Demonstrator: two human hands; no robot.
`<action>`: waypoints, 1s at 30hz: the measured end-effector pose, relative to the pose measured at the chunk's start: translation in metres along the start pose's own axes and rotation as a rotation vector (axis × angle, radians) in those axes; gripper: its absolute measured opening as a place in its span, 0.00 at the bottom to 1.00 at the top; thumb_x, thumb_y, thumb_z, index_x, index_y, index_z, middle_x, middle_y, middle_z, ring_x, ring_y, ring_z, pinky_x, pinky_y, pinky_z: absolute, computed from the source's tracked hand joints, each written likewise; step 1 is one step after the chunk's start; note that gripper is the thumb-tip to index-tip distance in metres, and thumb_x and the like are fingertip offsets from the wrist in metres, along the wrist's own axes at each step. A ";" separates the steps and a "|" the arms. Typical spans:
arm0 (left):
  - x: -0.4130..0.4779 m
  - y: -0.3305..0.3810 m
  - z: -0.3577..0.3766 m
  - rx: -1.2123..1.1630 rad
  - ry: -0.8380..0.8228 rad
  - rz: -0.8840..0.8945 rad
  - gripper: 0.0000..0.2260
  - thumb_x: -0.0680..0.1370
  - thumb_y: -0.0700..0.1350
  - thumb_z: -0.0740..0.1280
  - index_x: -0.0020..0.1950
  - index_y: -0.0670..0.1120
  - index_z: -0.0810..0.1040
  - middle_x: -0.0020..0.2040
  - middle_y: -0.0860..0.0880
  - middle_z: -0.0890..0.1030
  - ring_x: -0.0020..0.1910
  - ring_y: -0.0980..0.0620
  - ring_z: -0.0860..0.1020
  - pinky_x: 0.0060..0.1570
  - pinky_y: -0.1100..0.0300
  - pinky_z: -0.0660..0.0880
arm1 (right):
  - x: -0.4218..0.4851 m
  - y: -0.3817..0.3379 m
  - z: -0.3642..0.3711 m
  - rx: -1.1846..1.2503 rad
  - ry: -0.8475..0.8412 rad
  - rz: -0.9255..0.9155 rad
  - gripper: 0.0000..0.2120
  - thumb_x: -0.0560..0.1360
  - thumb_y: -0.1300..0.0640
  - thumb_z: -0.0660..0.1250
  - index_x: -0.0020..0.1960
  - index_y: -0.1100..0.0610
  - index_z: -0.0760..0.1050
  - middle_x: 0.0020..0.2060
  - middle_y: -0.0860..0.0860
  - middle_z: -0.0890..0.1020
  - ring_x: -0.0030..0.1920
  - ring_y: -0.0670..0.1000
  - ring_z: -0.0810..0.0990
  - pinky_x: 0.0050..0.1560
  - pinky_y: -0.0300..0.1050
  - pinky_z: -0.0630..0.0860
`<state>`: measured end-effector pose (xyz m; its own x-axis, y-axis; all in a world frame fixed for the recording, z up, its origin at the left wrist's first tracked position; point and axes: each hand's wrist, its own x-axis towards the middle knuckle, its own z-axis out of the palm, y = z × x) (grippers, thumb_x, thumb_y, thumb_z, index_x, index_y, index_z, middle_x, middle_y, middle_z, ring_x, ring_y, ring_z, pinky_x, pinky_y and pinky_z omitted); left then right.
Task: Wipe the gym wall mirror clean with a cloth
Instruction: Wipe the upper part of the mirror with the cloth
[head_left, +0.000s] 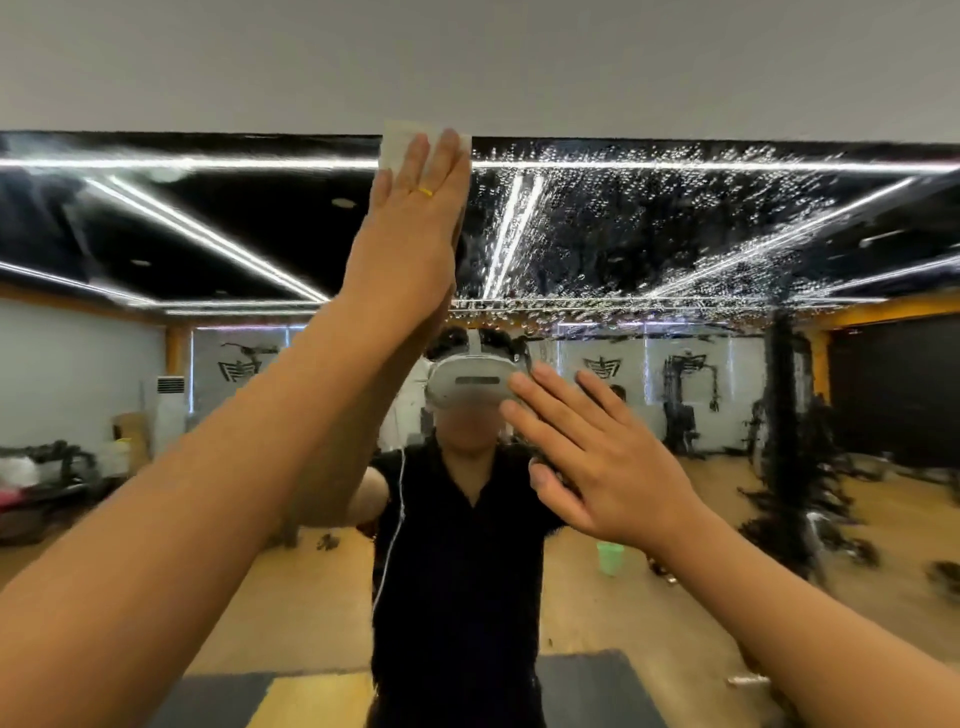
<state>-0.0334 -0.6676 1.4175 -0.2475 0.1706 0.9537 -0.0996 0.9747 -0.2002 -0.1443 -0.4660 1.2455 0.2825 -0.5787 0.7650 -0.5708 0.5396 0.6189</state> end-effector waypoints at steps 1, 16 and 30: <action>0.007 0.000 -0.001 0.001 -0.001 0.009 0.35 0.81 0.31 0.55 0.85 0.46 0.46 0.86 0.48 0.47 0.84 0.44 0.44 0.81 0.44 0.43 | 0.000 0.000 0.000 0.000 -0.003 0.002 0.28 0.83 0.50 0.61 0.81 0.57 0.63 0.81 0.55 0.62 0.82 0.56 0.57 0.79 0.63 0.59; -0.014 0.011 0.008 -0.043 0.013 0.081 0.29 0.84 0.36 0.55 0.85 0.45 0.52 0.85 0.46 0.53 0.84 0.43 0.50 0.80 0.43 0.47 | 0.000 0.000 0.002 0.000 0.027 0.015 0.27 0.82 0.50 0.62 0.80 0.57 0.66 0.80 0.55 0.63 0.82 0.56 0.58 0.80 0.62 0.58; -0.036 0.024 0.017 -0.132 0.007 0.060 0.24 0.88 0.43 0.54 0.84 0.45 0.56 0.84 0.47 0.54 0.84 0.46 0.49 0.79 0.47 0.46 | -0.001 0.002 0.003 0.020 0.014 0.017 0.28 0.82 0.49 0.60 0.80 0.56 0.66 0.81 0.54 0.62 0.82 0.55 0.56 0.80 0.60 0.57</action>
<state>-0.0434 -0.6534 1.3742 -0.2427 0.2301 0.9424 0.0435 0.9731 -0.2264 -0.1476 -0.4658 1.2450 0.2838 -0.5608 0.7778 -0.5910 0.5365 0.6024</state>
